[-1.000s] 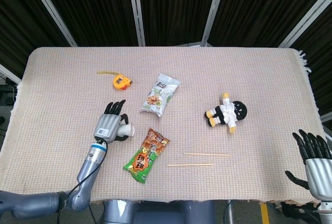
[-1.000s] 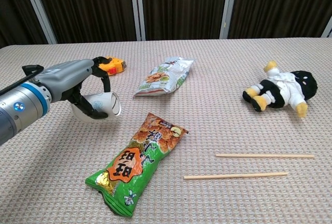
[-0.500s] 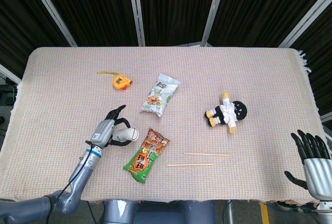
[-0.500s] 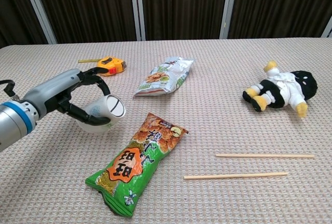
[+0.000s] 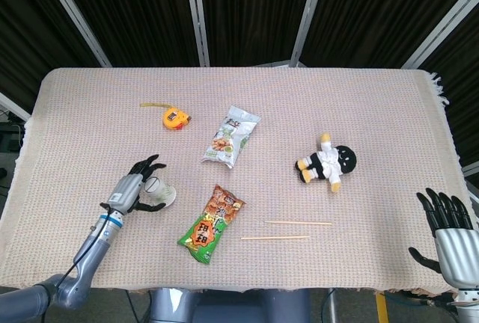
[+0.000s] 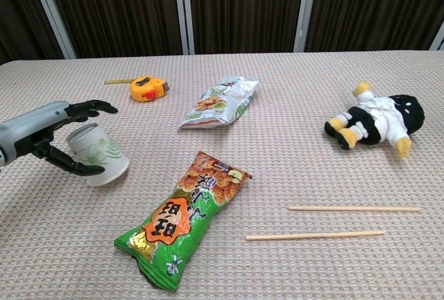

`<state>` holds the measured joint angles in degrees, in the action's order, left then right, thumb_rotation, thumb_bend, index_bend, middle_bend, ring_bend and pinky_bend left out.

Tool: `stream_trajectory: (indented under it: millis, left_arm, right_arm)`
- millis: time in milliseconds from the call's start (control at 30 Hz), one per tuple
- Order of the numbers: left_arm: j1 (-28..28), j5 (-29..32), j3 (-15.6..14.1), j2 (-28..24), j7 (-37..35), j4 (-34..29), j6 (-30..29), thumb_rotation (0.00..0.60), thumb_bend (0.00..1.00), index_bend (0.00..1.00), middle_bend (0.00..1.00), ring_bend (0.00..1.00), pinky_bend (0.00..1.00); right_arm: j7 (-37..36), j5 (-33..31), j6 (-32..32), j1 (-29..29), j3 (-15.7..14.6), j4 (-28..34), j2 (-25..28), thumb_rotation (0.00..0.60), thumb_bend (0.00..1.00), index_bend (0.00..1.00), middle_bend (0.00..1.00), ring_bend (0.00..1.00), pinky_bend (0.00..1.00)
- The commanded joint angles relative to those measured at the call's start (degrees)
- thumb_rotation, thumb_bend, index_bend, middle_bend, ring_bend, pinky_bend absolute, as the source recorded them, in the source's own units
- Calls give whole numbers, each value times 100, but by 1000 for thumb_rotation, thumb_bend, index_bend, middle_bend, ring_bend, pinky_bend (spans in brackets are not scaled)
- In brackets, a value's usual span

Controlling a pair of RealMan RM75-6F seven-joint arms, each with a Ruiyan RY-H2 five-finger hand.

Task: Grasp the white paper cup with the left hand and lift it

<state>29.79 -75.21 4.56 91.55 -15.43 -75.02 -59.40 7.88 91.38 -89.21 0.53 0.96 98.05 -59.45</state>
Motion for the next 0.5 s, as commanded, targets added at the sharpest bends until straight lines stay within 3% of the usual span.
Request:
stream_trajectory:
  millis: [33,167,300,500]
  left_arm:
    - [-45,-57,-35,-91,67,-9,-37,600,113,0,0,0,0]
    - [-123,-153,-53,-210,87,-48,-197,600,114,0,0,0,0]
    - [-467,-408,-86,-509,198,-212,-949,600,114,0,0,0,0]
    - [-1322,-872,-443,-1137,1595,-268,-2480,600,114,0,0,0,0]
  right_arm:
    - [11,-4,4,1,-2,5,-2,600,61,0,0,0,0]
    - [21,-23,7,1,3,1,-1,600,61,0,0,0,0]
    - [-32,-156,52,-13,52,-59,-10,600,60,0,0,0,0]
    - [57,-374,147,-63,146,-100,-69,600,60,0,0,0,0]
